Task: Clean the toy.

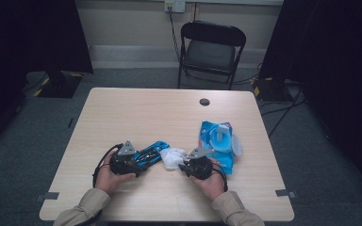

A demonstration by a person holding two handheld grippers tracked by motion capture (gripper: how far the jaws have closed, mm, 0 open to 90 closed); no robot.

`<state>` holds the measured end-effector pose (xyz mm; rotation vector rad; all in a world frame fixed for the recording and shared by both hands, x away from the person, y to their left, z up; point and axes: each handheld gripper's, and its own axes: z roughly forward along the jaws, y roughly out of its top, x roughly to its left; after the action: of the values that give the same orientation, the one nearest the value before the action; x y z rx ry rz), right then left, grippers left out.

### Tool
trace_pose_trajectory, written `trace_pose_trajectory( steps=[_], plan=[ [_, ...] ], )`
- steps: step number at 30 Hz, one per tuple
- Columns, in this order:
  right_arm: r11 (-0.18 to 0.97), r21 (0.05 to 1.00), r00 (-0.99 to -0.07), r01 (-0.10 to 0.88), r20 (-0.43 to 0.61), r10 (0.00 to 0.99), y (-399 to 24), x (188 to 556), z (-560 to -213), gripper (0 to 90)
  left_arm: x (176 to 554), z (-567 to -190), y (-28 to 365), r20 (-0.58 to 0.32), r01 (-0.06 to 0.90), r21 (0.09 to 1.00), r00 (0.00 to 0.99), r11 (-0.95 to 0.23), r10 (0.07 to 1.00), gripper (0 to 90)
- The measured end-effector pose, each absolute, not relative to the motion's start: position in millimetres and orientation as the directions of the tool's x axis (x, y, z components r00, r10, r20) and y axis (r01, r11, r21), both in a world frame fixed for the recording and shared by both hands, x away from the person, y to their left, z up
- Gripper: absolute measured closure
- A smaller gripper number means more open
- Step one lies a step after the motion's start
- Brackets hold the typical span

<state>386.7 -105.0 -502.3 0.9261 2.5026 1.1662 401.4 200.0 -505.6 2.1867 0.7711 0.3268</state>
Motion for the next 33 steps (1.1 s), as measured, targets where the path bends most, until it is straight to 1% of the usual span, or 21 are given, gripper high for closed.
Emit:
trace_pose_trajectory(
  steps=[2,5,6,10,12,14,15,16,17,18,19,20,21,23,24,29,30,32,33],
  plan=[
    [0.474,0.746,-0.770,0.468,0.082,0.633,-105.0,387.8,-501.8,85.2,401.5,-505.6,200.0,-0.015,0.422,0.748,0.783,-0.513,0.622,23.2],
    [0.470,0.738,-0.774,0.484,0.111,0.624,-104.6,388.6,-501.2,87.2,401.4,-505.6,200.0,-0.014,0.422,0.748,0.782,-0.513,0.623,23.2],
    [0.467,0.734,-0.777,0.493,0.130,0.616,-104.7,388.2,-501.0,87.3,401.5,-505.6,200.0,-0.015,0.422,0.748,0.783,-0.513,0.622,23.2],
    [0.476,0.736,-0.794,0.481,0.136,0.592,-103.8,382.5,-496.7,87.3,401.5,-505.6,200.0,-0.015,0.422,0.748,0.783,-0.513,0.622,23.2],
    [0.489,0.742,-0.804,0.459,0.111,0.585,-104.8,379.7,-492.1,84.9,401.5,-505.6,200.0,-0.015,0.422,0.748,0.783,-0.513,0.622,23.2],
    [0.478,0.743,-0.792,0.468,0.114,0.599,-107.2,378.1,-488.5,77.6,401.5,-505.6,200.0,-0.015,0.422,0.748,0.783,-0.513,0.622,23.2],
    [0.483,0.739,-0.792,0.470,0.111,0.600,-108.6,377.7,-486.9,71.5,401.5,-505.6,200.1,-0.014,0.421,0.748,0.783,-0.514,0.621,23.2],
    [0.490,0.738,-0.779,0.464,0.076,0.623,-110.7,376.7,-484.6,62.4,401.4,-505.6,200.0,-0.015,0.422,0.748,0.783,-0.513,0.622,23.2],
    [0.487,0.739,-0.774,0.465,0.073,0.629,-112.1,376.4,-483.6,60.9,401.4,-505.6,200.0,-0.014,0.422,0.748,0.782,-0.513,0.623,23.2],
    [0.483,0.741,-0.776,0.466,0.081,0.626,-113.7,376.6,-482.5,57.3,401.5,-505.6,200.0,-0.016,0.422,0.748,0.783,-0.513,0.622,23.2],
    [0.485,0.743,-0.770,0.461,0.064,0.634,-114.4,376.6,-481.5,49.5,401.5,-505.6,200.0,-0.015,0.422,0.748,0.783,-0.513,0.622,23.2],
    [0.485,0.744,-0.763,0.460,0.051,0.645,-114.4,376.8,-480.8,44.8,401.5,-505.6,200.0,-0.015,0.422,0.748,0.783,-0.513,0.622,23.2],
    [0.480,0.742,-0.755,0.468,0.053,0.654,-114.6,377.6,-480.1,44.0,401.5,-505.6,200.0,-0.015,0.422,0.748,0.783,-0.513,0.622,23.2],
    [0.461,0.749,-0.735,0.475,0.050,0.677,-114.9,380.1,-479.9,33.7,401.5,-505.6,200.0,-0.015,0.422,0.748,0.783,-0.513,0.622,23.2],
    [0.454,0.749,-0.726,0.482,0.052,0.686,-115.0,382.1,-480.6,32.5,401.4,-505.6,200.0,-0.014,0.422,0.748,0.782,-0.513,0.623,23.2],
    [0.438,0.734,-0.707,0.519,0.080,0.703,-108.9,391.2,-484.2,30.8,401.4,-505.5,200.1,-0.013,0.421,0.748,0.782,-0.513,0.623,23.2],
    [0.433,0.739,-0.711,0.516,0.087,0.698,-107.3,392.4,-484.3,32.7,401.4,-505.6,200.0,-0.014,0.422,0.748,0.782,-0.513,0.623,23.2],
    [0.446,0.737,-0.726,0.507,0.086,0.682,-104.3,394.0,-484.7,40.7,401.5,-505.6,200.0,-0.015,0.421,0.748,0.783,-0.513,0.622,23.2],
    [0.445,0.736,-0.727,0.511,0.094,0.680,-103.5,395.0,-485.2,43.4,401.4,-505.6,200.0,-0.013,0.421,0.748,0.782,-0.513,0.623,23.2]
  ],
)
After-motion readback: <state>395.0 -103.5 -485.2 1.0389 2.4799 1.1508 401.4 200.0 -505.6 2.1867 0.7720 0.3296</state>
